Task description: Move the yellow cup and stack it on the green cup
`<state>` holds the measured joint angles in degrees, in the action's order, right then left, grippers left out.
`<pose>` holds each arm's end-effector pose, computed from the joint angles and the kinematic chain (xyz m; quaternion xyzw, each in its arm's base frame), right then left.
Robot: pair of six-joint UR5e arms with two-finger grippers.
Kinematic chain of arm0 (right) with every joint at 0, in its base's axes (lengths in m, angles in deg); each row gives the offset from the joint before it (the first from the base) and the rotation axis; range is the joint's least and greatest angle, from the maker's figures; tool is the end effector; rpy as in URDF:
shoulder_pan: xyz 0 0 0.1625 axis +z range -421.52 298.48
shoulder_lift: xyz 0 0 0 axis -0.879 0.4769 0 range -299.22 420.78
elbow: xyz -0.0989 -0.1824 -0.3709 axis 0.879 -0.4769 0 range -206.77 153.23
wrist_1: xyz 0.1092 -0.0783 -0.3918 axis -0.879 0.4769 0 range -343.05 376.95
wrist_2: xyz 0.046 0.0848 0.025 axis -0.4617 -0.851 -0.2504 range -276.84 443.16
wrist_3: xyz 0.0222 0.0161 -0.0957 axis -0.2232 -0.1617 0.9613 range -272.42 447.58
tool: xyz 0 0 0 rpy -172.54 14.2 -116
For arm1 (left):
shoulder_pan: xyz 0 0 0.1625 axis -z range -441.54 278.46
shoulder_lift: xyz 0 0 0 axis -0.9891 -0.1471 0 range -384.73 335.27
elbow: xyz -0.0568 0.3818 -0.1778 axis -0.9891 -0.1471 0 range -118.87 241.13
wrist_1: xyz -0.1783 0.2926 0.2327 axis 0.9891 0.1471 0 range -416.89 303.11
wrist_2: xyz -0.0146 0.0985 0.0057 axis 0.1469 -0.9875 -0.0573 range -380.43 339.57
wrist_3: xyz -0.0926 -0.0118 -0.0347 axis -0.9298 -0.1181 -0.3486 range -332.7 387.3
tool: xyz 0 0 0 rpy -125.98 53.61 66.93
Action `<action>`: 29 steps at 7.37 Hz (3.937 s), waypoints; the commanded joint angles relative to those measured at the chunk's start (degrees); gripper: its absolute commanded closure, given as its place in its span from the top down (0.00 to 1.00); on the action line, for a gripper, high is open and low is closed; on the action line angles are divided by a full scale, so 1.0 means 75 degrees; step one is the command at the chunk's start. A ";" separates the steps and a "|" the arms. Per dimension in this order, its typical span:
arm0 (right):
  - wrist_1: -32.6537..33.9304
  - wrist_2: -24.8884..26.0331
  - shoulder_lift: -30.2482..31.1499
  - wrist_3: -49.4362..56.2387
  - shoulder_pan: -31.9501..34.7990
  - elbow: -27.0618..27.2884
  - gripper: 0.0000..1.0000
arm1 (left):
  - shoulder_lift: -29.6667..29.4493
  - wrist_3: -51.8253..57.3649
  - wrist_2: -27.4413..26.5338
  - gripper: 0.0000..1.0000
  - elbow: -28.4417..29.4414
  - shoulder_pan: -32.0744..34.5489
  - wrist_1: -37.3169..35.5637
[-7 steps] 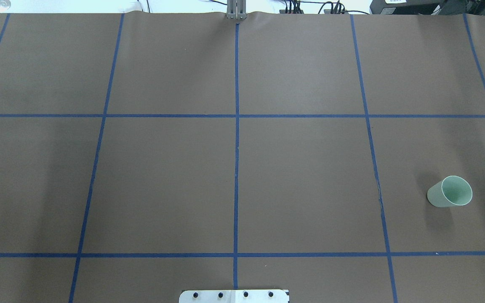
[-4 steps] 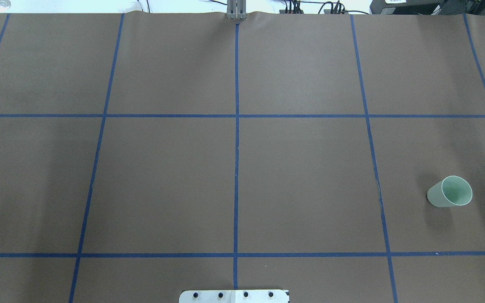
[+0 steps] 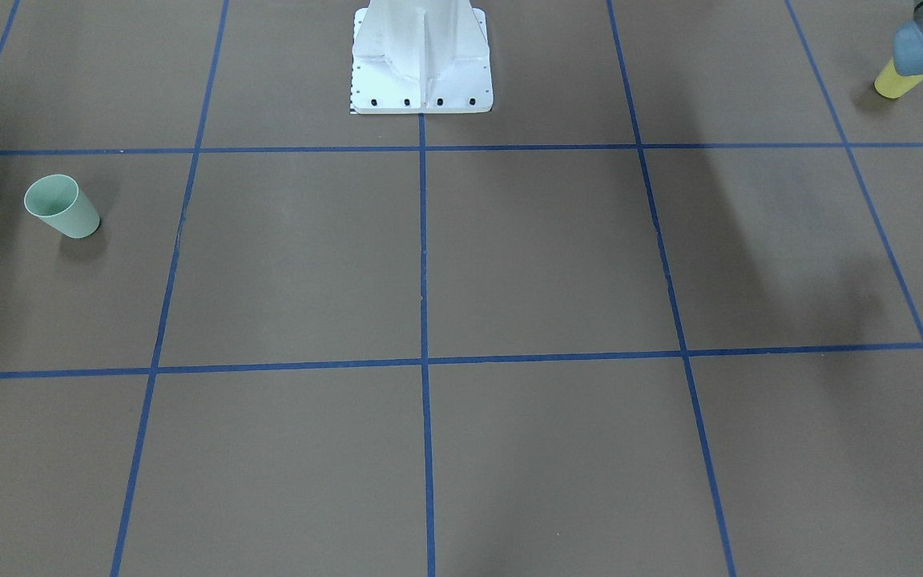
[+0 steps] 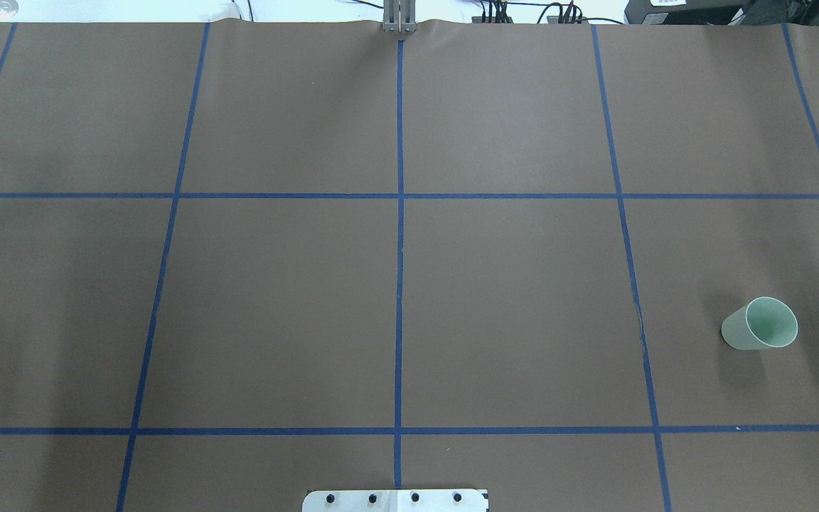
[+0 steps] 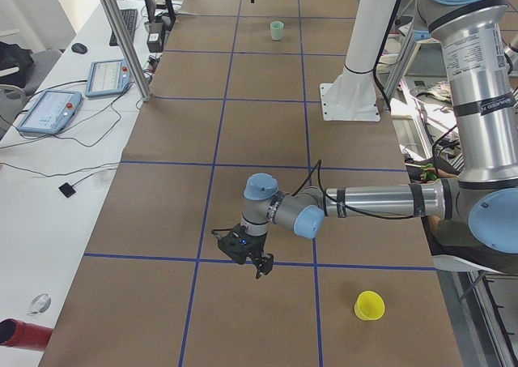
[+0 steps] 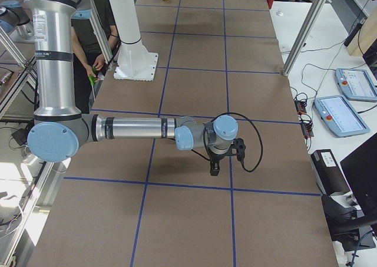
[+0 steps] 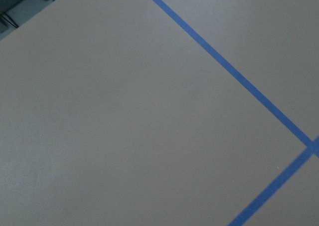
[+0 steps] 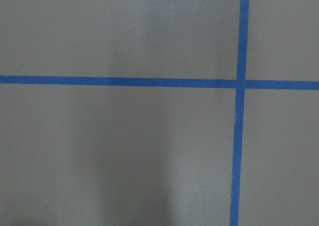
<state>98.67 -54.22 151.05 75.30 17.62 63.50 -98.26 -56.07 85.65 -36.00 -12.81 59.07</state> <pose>-0.0349 -0.5008 0.6398 -0.0156 -0.4059 -0.0177 0.9136 0.0427 -0.4012 0.6969 -0.0221 0.1978 -0.4881 0.8498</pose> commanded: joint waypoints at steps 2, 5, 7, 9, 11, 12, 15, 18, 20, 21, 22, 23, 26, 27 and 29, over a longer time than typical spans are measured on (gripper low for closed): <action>-0.1105 -0.0011 0.0022 -0.0016 -0.0274 -0.0468 1.00 | 0.0920 -0.3238 -0.2046 1.00 -0.0150 -0.1762 -0.0376; -0.1286 -0.0012 0.0022 -0.0028 -0.0508 -0.0575 1.00 | 0.0909 -0.5516 -0.2309 0.99 -0.1936 -0.2811 -0.5485; -0.1286 -0.0011 0.0010 -0.0028 -0.0579 -0.0611 1.00 | 0.0851 -0.7121 -0.1878 0.99 -0.1991 -0.3978 -0.6131; -0.1286 -0.0035 -0.0002 -0.0039 -0.0579 -0.0646 1.00 | 0.0804 -0.8424 -0.1222 0.99 -0.1851 -0.4813 -0.6775; -0.1286 -0.0035 -0.0060 -0.0016 -0.0789 -0.0832 1.00 | 0.0175 -0.9737 -0.0765 0.99 -0.0533 -0.5271 -0.6825; -0.1297 -0.0046 -0.0072 -0.0004 -0.0814 -0.0857 1.00 | -0.0015 -1.0160 -0.0541 0.99 -0.0038 -0.5470 -0.6825; -0.1460 -0.0047 -0.0072 0.0008 -0.0826 -0.0857 1.00 | 0.0065 -1.1101 0.0080 0.99 0.0025 -0.6395 -0.6837; -0.1485 -0.0058 -0.0072 -0.0016 -0.0826 -0.0833 1.00 | 0.0322 -1.1078 0.0082 0.99 0.0376 -0.6421 -0.6686; -0.1473 -0.0058 -0.0072 -0.0016 -0.0872 -0.0833 1.00 | 0.0509 -1.1067 0.0082 0.98 0.0540 -0.6503 -0.6231; -0.1473 -0.0058 -0.0072 -0.0027 -0.0884 -0.0833 1.00 | 0.0557 -1.1078 0.0094 0.98 0.0808 -0.6631 -0.5949; -0.1473 -0.0070 -0.0072 -0.0028 -0.0919 -0.0833 1.00 | 0.0569 -1.1078 0.0094 0.98 0.0880 -0.6644 -0.5900; -0.1473 -0.0070 -0.0072 -0.0028 -0.0943 -0.0822 1.00 | 0.0604 -1.1090 0.0187 0.98 0.0904 -0.6679 -0.5888; -0.1485 -0.0128 -0.0072 -0.0028 -0.0990 -0.0787 1.00 | 0.0686 -1.1265 0.0668 0.98 0.0951 -0.6831 -0.5900; -0.1485 -0.0129 -0.0072 -0.0028 -0.0990 -0.0787 1.00 | 0.0710 -1.1266 0.0680 0.98 0.0951 -0.6866 -0.5888; -0.1473 -0.0129 -0.0072 -0.0039 -0.1013 -0.0798 1.00 | 0.0722 -1.1266 0.0738 0.98 0.1184 -0.6890 -0.5736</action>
<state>87.55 -55.16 150.51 75.07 10.14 57.56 -92.91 -140.54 90.80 -28.21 -64.33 15.38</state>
